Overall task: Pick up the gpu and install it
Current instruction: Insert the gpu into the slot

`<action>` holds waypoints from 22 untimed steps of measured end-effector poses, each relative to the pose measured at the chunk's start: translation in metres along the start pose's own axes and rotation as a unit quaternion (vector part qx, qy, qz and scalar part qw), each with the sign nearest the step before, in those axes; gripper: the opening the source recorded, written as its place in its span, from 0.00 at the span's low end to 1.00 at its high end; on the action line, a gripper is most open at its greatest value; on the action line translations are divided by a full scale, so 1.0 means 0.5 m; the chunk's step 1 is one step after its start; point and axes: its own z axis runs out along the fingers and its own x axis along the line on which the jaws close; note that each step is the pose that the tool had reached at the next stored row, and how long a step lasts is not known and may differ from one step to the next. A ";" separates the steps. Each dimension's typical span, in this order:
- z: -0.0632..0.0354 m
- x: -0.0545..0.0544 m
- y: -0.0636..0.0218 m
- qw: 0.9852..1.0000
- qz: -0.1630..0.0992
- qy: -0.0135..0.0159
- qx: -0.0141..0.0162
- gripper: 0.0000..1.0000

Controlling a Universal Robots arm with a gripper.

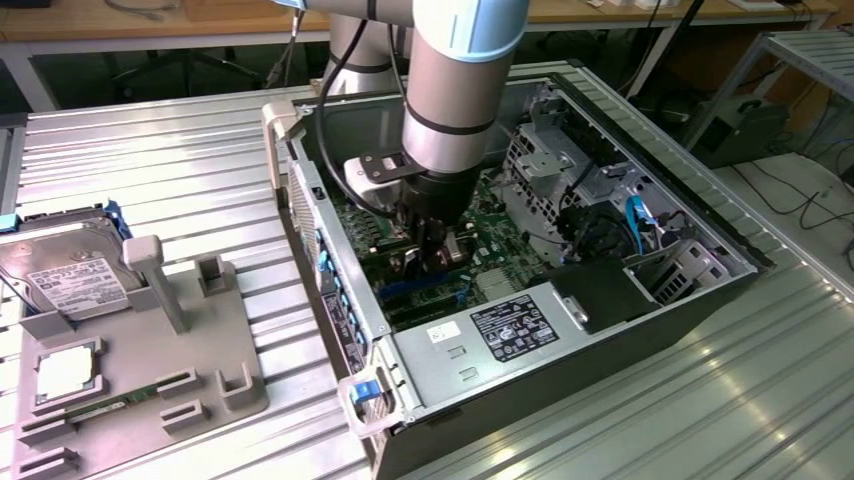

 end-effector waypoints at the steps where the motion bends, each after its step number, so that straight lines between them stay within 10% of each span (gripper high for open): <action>1: 0.000 0.000 0.000 1.000 0.000 0.000 0.000 0.29; 22: 0.000 -0.001 0.000 1.000 0.011 0.000 0.000 0.29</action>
